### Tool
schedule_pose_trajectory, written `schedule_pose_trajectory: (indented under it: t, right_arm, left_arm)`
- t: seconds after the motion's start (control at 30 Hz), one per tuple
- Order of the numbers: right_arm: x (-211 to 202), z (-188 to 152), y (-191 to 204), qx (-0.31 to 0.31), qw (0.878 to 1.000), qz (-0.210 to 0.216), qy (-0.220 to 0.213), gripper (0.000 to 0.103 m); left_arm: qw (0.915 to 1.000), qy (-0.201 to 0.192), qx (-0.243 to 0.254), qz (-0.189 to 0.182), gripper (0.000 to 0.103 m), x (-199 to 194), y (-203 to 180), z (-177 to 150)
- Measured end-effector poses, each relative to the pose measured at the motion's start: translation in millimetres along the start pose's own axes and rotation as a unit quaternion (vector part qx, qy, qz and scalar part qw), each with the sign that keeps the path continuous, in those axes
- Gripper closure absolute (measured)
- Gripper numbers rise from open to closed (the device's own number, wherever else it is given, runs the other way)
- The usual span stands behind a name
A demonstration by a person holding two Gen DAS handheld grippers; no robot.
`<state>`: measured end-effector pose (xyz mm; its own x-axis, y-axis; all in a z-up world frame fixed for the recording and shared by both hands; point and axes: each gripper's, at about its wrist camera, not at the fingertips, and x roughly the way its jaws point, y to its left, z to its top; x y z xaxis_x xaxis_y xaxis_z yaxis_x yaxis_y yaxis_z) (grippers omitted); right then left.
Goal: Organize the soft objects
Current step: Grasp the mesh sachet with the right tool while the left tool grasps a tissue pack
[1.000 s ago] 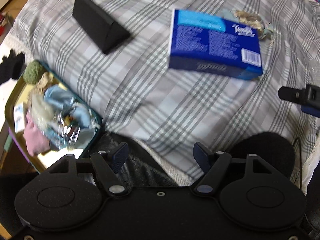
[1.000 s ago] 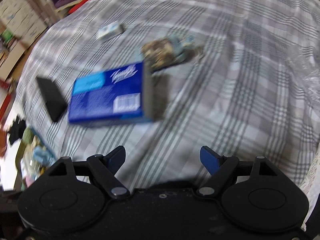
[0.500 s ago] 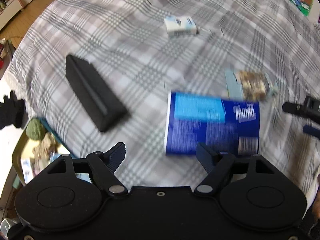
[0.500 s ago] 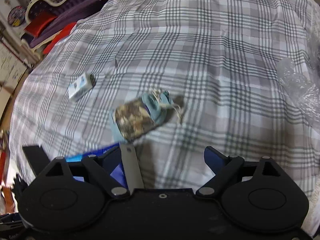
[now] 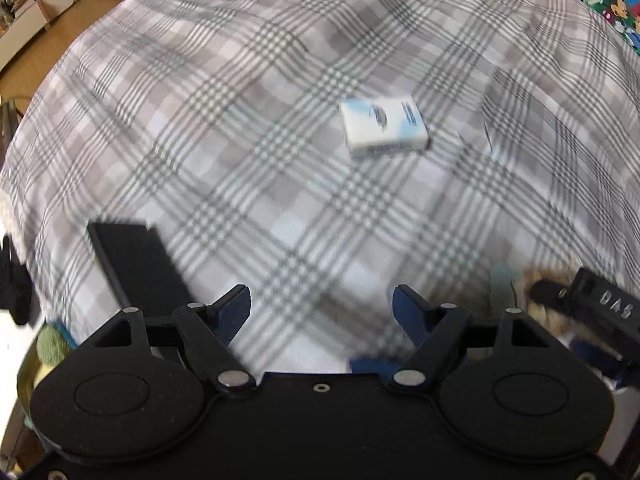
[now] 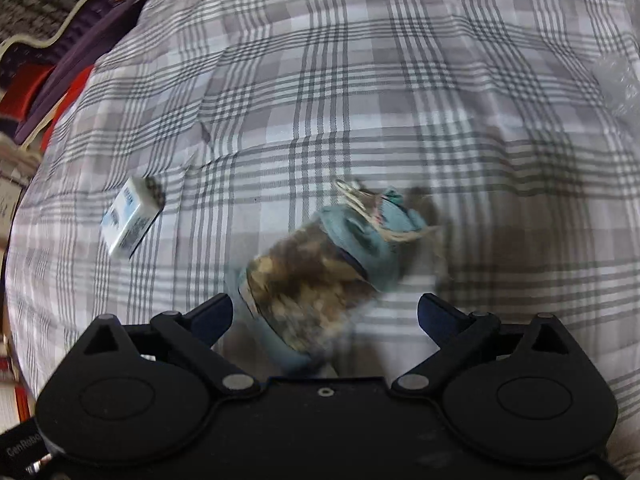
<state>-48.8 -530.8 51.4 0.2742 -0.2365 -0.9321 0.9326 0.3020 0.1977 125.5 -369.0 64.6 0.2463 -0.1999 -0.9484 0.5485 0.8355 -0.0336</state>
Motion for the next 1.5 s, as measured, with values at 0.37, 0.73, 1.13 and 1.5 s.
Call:
schedule_pose_trajectory:
  t: [0.37, 0.73, 1.13, 1.5]
  right_arm:
    - [38.7, -3.7, 41.0, -0.021, 0.992, -0.098, -0.07, 0.014]
    - [35.1, -8.0, 38.8, -0.07, 0.986, -0.092, -0.117, 0.035]
    - [33.3, -12.4, 41.7, -0.087, 0.985, -0.086, -0.125, 0.035]
    - [32.1, -12.2, 42.3, -0.095, 0.983, -0.086, -0.129, 0.036]
  left_arm:
    - [0.9991, -0.027, -0.03, -0.015, 0.021, 47.6, -14.6, 56.8]
    - [0.9894, -0.083, -0.11, -0.045, 0.022, 89.1, -39.7, 68.9]
    - [0.9872, -0.085, -0.133, 0.022, 0.012, 117.3, -48.2, 75.1]
    - [0.9927, -0.07, -0.097, 0.012, 0.034, 107.3, -41.6, 68.4]
